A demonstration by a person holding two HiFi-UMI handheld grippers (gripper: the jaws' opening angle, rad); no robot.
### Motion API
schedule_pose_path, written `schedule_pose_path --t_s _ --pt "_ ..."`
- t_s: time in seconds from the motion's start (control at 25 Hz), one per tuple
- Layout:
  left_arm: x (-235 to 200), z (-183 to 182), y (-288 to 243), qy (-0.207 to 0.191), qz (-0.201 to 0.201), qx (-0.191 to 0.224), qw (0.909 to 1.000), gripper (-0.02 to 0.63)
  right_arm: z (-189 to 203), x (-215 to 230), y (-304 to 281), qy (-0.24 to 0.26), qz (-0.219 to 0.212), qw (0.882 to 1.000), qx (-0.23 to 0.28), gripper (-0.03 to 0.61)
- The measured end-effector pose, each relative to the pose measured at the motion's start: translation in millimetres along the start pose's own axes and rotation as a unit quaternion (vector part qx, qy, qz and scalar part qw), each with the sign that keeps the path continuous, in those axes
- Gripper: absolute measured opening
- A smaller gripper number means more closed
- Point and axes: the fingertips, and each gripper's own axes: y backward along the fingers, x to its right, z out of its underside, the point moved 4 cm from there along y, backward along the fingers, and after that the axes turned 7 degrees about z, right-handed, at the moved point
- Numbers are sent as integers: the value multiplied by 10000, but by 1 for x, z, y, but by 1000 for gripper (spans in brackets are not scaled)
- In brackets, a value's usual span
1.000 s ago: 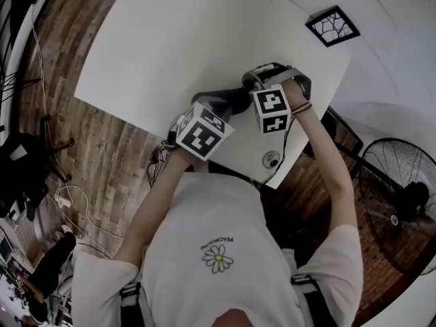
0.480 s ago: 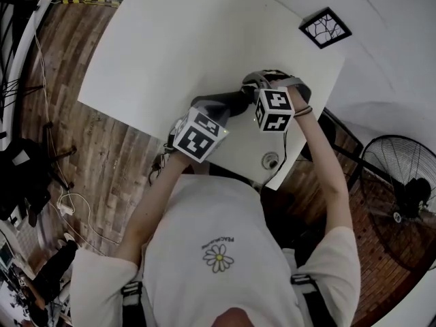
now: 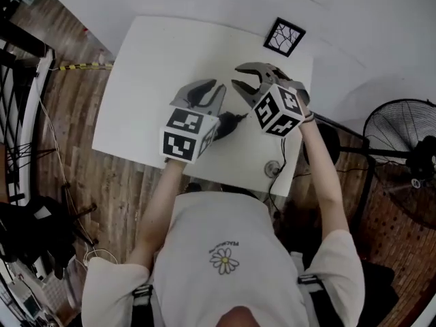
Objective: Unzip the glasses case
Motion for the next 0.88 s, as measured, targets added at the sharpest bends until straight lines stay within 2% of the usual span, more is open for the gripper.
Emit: schedule_pose_path --t_s 0.04,0.12,0.2,0.24,0.32,0.4,0.48,0.52,0.6,0.76,0.88 --pt "1 -18 11 -109 -78 210 9997 79 -12 11 13 -84 286 9995 40 94" --pt "8 -47 33 -279 -240 601 9975 29 -34 25 41 -367 811 9958 224 94" --pt "15 -71 53 -503 -379 1053 9924 23 -51 39 69 -834 1364 9857 532 94" --pt "18 -83 61 -659 -437 1325 9880 23 -58 48 82 -1103 1692 9768 719 94" --pt "22 -107 76 -986 -483 1922 9752 23 -68 66 108 -1714 2398 9487 1147 94" --pt "30 -119 90 -1145 -365 2471 9615 20 -72 73 133 -2412 2996 9095 1581 94" --pt "38 -121 102 -1151 -198 2887 9503 17 -71 65 154 -3017 3368 8727 1841 94" --pt "42 -120 107 -1181 -188 2994 9466 16 -69 58 161 -3209 3466 8609 1889 94" --pt "46 -116 113 -1315 -327 3031 9433 15 -64 42 169 -3368 3619 8488 1874 94" --pt "49 -101 118 -1359 -599 3017 9418 15 -52 11 180 -3558 4035 8260 1683 8" --pt "48 -95 122 -1364 -630 3108 9385 15 -50 -4 182 -3600 4153 8197 1613 8"
